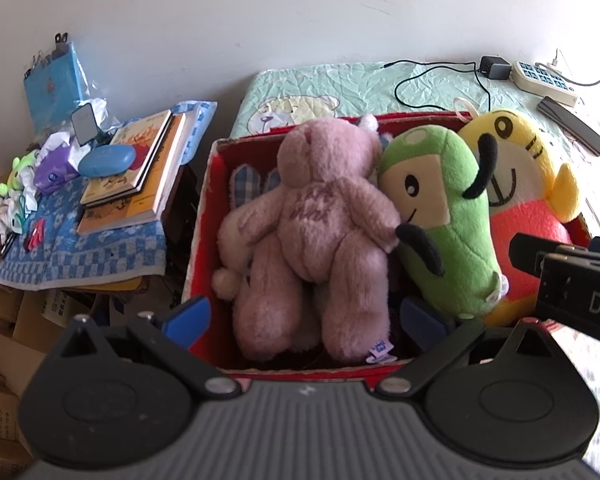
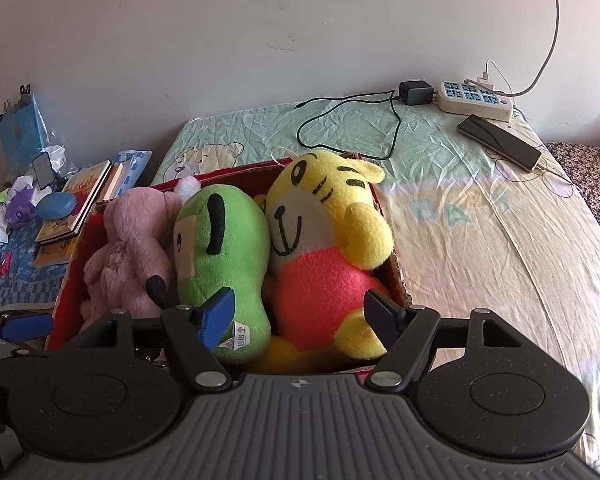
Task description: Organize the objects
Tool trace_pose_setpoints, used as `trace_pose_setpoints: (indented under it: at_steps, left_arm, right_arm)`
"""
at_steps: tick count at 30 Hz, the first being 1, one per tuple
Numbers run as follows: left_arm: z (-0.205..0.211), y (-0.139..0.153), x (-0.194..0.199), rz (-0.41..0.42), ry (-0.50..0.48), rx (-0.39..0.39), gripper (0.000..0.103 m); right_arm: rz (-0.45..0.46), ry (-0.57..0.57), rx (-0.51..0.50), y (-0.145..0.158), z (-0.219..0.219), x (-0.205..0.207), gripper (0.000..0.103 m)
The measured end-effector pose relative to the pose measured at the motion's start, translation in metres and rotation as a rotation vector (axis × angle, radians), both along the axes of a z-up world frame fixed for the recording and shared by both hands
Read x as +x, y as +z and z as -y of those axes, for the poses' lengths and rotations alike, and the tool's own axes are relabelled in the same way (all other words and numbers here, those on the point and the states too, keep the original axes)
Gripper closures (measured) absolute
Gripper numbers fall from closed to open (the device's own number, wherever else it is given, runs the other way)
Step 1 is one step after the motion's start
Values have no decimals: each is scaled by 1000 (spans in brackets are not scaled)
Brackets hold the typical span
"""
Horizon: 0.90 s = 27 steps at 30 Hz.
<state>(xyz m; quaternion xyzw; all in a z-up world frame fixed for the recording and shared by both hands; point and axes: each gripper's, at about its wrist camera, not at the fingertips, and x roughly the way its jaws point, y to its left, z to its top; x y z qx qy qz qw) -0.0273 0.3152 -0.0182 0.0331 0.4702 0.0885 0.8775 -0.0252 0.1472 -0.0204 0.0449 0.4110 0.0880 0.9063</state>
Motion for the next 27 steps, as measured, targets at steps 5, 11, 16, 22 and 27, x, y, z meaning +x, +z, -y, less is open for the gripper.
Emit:
trace_pose_setpoints:
  at_steps: [5, 11, 16, 22, 27]
  left_arm:
    - [2, -1, -2, -3, -1, 6, 2]
    - [4, -1, -5, -2, -1, 15, 2]
    - [4, -2, -6, -2, 1, 20, 2]
    - [2, -4, -5, -4, 5, 21, 2]
    - [2, -4, -5, 0, 8, 24, 3]
  right_arm:
    - [5, -9, 2, -1, 2, -4, 29]
    - [5, -20, 10, -2, 4, -7, 29]
    - [5, -20, 10, -2, 4, -7, 29]
    - [6, -17, 6, -2, 3, -8, 28]
    - [5, -10, 0, -1, 1, -6, 28]
